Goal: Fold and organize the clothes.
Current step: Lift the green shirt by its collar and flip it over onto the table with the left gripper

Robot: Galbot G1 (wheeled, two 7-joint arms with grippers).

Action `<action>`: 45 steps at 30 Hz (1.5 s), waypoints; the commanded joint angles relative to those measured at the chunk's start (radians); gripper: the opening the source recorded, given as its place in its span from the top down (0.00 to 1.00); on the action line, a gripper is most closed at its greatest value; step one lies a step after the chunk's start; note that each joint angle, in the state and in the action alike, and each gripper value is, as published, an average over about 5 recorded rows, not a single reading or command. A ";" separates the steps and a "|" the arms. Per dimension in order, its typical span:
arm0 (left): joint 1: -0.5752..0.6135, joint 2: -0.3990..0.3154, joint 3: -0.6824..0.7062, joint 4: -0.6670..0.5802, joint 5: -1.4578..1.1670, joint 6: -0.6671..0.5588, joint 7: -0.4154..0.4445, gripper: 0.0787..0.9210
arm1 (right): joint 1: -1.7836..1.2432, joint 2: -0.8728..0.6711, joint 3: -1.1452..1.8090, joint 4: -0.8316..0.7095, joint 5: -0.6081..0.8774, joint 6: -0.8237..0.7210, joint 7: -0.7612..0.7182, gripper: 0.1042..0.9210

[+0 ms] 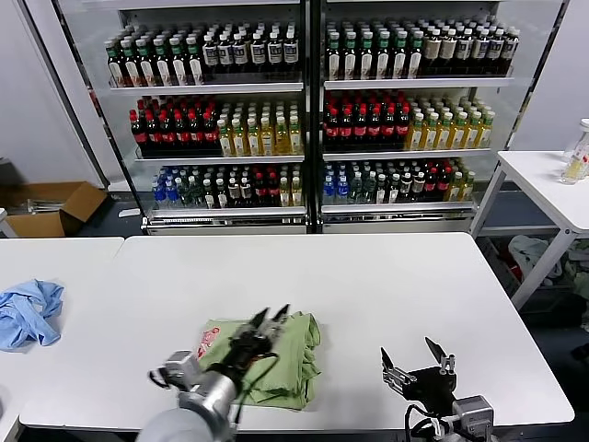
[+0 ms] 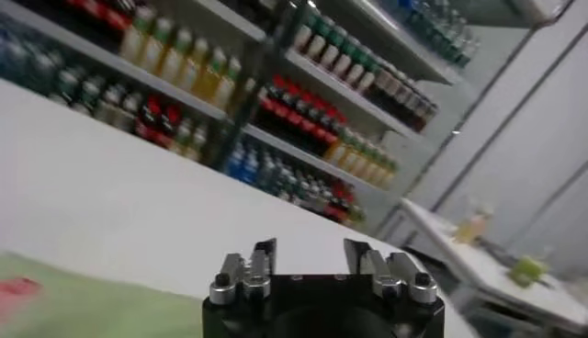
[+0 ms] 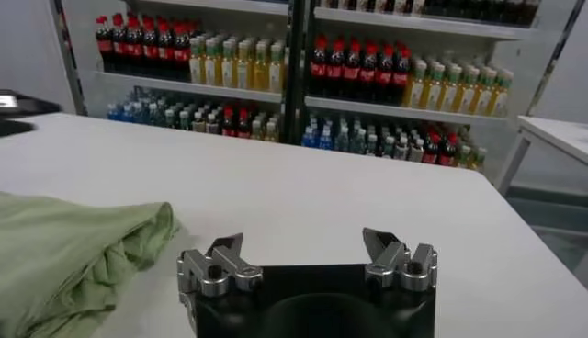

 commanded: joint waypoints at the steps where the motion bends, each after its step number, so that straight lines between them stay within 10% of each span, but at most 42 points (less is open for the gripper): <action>1: 0.124 0.190 -0.320 0.178 0.272 -0.016 0.117 0.41 | 0.025 -0.002 -0.008 -0.018 0.002 0.000 -0.001 0.12; 10: 0.116 0.106 -0.232 0.296 0.343 0.036 0.155 0.14 | 0.018 -0.006 -0.002 -0.016 0.002 0.000 0.000 0.12; 17: 0.097 0.103 -0.229 0.280 0.197 0.070 0.187 0.13 | 0.017 -0.004 -0.005 -0.015 0.002 0.000 0.002 0.12; 35: 0.086 0.070 -0.233 0.225 0.032 0.064 0.187 0.72 | 0.021 0.002 -0.009 -0.026 -0.003 0.002 0.007 0.12; 45: 0.124 0.186 -0.746 0.115 -0.301 0.100 0.210 0.97 | 0.040 0.010 -0.003 -0.036 -0.005 0.010 0.018 0.12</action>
